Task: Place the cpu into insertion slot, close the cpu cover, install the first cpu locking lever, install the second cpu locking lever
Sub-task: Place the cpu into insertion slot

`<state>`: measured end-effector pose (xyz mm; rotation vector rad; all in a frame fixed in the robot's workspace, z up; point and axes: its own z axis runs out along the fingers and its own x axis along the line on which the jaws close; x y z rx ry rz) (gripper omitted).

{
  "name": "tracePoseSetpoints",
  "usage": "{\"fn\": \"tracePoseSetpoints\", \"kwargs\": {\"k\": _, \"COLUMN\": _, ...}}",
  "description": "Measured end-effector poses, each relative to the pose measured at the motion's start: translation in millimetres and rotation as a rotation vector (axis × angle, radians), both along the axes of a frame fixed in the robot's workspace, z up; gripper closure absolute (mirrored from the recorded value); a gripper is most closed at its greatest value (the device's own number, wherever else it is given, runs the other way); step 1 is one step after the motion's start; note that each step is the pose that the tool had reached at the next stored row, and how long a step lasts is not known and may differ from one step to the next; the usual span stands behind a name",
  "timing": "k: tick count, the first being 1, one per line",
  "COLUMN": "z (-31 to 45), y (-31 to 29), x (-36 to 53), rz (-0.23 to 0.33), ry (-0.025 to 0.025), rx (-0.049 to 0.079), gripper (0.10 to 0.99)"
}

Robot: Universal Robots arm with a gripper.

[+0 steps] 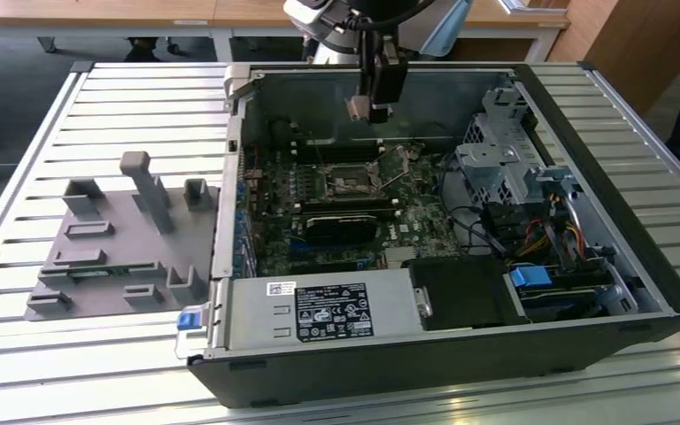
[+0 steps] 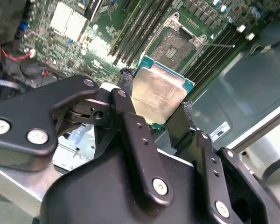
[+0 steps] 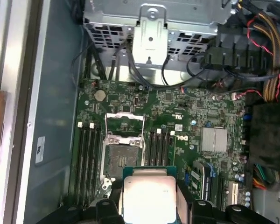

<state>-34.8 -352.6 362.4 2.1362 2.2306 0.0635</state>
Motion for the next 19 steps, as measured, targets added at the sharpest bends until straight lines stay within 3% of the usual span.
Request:
{"fn": "tracePoseSetpoints", "kwargs": {"k": 4, "z": -2.6, "y": 0.0, "x": -0.2, "rz": -0.041, "ry": -0.0001, "rx": -0.002, "gripper": 0.545}}
{"fn": "tracePoseSetpoints", "kwargs": {"k": 11, "z": -5.6, "y": 0.0, "x": -0.2, "rz": -0.041, "ry": -0.0008, "rx": -0.015, "gripper": 0.545}}
{"fn": "tracePoseSetpoints", "kwargs": {"k": 19, "z": -11.3, "y": 0.3, "x": -0.3, "rz": -0.041, "ry": -0.0008, "rx": -0.016, "gripper": 0.545}}
